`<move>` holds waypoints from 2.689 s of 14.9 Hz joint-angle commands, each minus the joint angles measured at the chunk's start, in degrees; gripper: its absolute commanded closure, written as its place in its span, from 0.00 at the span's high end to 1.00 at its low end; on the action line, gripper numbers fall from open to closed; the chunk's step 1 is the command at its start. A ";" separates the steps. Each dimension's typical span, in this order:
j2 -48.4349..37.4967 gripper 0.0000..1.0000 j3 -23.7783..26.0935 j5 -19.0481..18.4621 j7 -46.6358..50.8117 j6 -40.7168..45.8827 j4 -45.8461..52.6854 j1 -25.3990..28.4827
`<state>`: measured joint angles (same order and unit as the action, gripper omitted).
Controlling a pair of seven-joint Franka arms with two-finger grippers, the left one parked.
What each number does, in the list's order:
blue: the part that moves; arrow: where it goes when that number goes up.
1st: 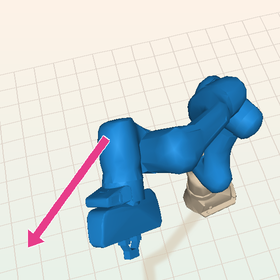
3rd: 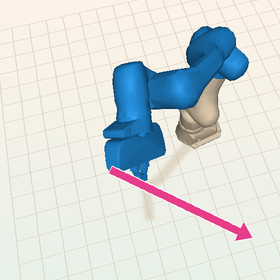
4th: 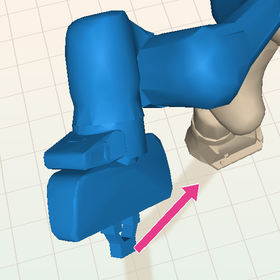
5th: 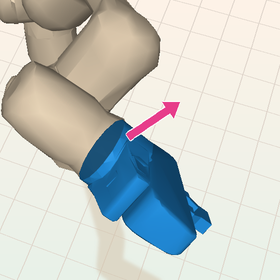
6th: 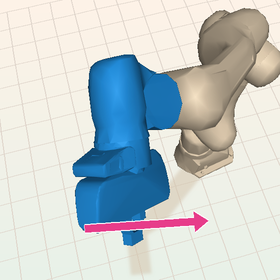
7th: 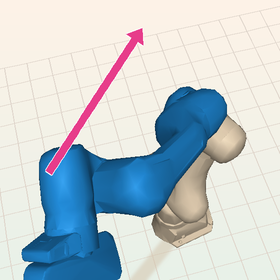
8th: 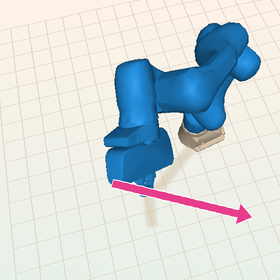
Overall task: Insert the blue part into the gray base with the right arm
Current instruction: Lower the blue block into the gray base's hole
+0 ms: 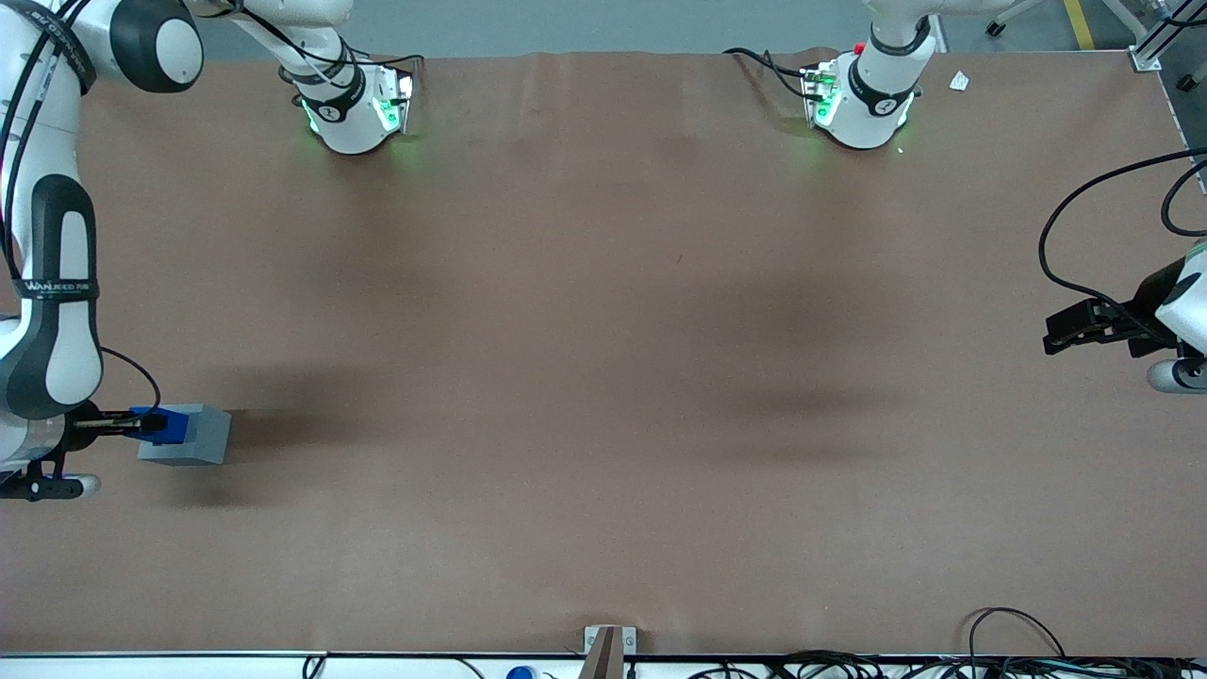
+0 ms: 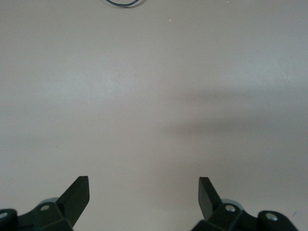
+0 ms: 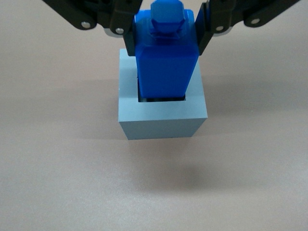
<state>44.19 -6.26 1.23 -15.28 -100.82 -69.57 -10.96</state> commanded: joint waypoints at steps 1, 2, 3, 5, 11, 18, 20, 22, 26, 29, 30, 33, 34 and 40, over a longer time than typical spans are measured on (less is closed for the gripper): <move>0.63 0.08 0.72 -0.35 -0.80 0.10 0.84 -0.73; 0.63 0.08 0.72 -0.35 -0.80 0.10 0.84 -0.73; 0.72 0.08 0.72 -0.44 -0.80 0.01 0.84 -0.65; 1.07 0.09 0.72 -0.44 -0.80 -0.60 0.75 -0.82; 1.42 0.09 0.72 -0.44 -0.80 -0.52 0.66 -0.82; 1.33 0.08 0.72 -0.44 -0.71 1.24 0.66 -1.00; 1.33 0.08 0.72 -0.44 -0.71 1.59 0.66 -0.91; 1.33 0.08 0.72 -0.53 -0.71 1.77 0.66 -0.91; 1.33 0.08 0.72 -0.44 -0.62 1.85 0.66 -1.00; 1.24 0.08 0.72 -0.53 -0.71 2.12 0.75 -1.00; 1.24 0.08 0.72 -0.53 -0.71 1.95 0.84 -1.00; 1.33 0.08 0.63 -0.53 -0.71 0.98 1.19 -1.00; 1.33 0.08 0.63 -0.53 -0.71 0.63 1.28 -0.91; 1.51 0.08 0.72 -0.53 -0.71 -0.87 1.28 -0.73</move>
<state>44.28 -6.33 1.11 -15.33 -100.83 -69.48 -10.99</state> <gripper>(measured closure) 0.489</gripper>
